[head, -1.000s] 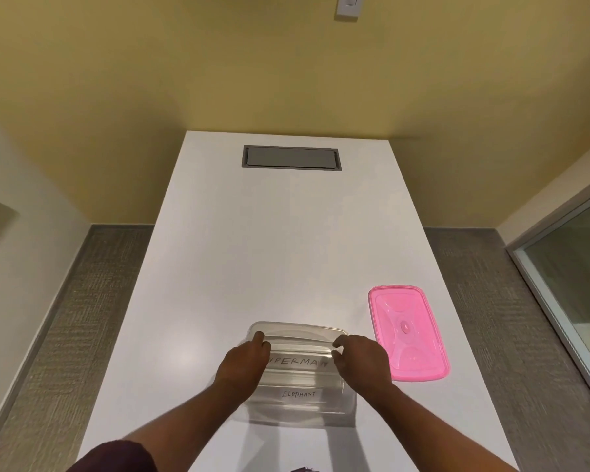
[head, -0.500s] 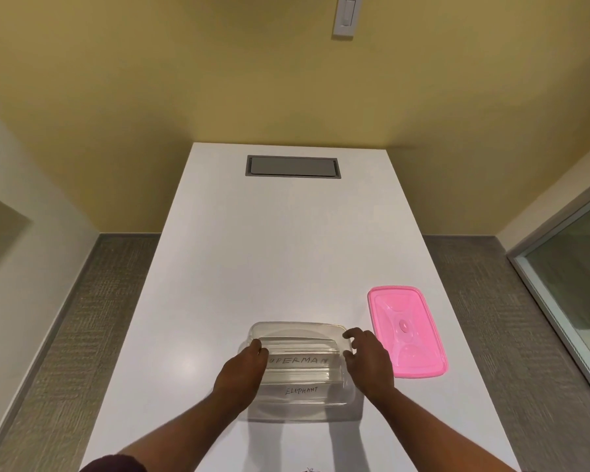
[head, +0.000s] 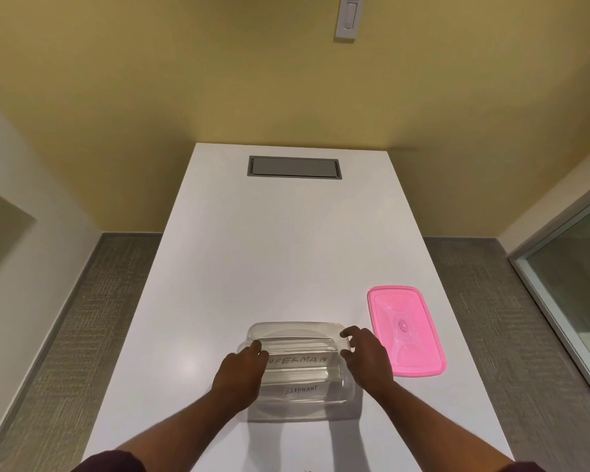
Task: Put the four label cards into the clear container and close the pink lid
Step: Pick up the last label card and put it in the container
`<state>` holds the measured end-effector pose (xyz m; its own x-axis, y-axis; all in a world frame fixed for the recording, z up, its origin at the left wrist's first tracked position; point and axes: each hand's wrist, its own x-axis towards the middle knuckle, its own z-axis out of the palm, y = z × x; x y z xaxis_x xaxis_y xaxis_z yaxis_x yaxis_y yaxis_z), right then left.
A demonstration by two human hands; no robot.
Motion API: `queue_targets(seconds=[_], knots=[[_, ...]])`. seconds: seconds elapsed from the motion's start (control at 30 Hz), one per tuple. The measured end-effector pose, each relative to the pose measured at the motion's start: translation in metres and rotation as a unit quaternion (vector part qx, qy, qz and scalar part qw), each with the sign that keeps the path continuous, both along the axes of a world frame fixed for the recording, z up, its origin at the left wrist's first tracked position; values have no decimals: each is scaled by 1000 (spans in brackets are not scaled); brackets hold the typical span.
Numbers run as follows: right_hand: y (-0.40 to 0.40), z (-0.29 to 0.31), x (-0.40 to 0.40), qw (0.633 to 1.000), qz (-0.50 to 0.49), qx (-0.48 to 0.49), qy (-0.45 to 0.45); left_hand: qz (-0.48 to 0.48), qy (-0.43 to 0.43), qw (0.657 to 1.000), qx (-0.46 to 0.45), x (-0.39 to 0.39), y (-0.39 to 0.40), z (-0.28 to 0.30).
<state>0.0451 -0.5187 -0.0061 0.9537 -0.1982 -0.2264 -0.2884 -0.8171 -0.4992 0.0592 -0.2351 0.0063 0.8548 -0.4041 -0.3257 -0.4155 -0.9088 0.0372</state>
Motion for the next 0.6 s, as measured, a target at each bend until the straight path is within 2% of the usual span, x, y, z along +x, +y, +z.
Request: queue_targets(seconds=[0.13,0.23,0.37,0.5,0.6], knots=[[-7,5,-1,999,8,39,-20,4,-57,998,14,8,-9,15],[-12,9,-5,996,-23,66,-51,7,-104,995,3,15,-23,22],[-31,7,-8,992,-80,85,-56,23,-85,995,-55,35,-58,27],[-65,2,-9,988,-122,84,-43,64,-45,983,-165,49,-108,30],[-95,-3,-9,986,-148,73,-15,53,-4,973,-225,54,-149,29]])
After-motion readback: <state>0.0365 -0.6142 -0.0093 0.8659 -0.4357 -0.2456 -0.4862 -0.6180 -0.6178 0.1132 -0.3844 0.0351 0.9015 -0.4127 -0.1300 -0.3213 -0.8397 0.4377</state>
